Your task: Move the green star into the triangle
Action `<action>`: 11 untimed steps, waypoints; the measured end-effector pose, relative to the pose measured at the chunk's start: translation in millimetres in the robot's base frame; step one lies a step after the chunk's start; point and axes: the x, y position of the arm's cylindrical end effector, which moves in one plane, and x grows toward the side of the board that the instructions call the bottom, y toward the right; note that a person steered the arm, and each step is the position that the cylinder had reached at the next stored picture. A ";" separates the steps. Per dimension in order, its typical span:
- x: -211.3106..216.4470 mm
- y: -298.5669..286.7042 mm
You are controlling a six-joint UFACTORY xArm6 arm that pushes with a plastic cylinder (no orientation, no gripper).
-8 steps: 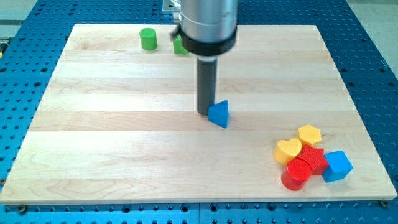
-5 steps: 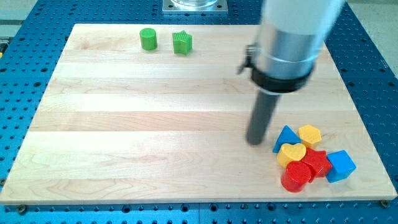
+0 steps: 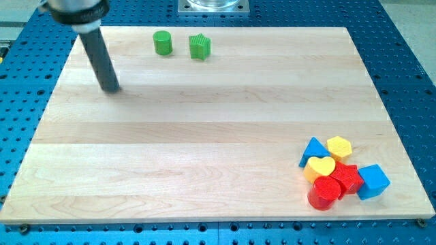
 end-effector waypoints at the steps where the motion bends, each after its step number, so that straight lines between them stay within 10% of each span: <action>1: -73.4 0.0; 2: -121.8 40.3; 6: -90.7 177.3; 9: 136.6 250.6; 11: 170.4 301.8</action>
